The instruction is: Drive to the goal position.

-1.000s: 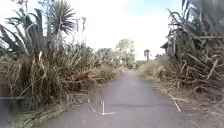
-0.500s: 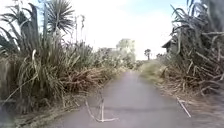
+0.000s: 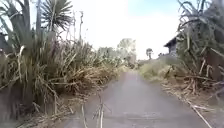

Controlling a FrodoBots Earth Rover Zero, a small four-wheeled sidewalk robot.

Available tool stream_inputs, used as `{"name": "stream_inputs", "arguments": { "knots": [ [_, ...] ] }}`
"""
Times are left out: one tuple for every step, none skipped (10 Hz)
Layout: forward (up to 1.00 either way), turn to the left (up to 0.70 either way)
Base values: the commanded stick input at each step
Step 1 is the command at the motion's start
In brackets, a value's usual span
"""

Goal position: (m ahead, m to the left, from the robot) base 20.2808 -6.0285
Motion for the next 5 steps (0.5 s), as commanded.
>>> {"name": "stream_inputs", "arguments": {
  "knots": [
    [0.70, -0.01],
    [0.70, -0.01],
    [0.70, -0.01],
    [0.70, -0.01],
    [0.70, -0.01]
  ]
}}
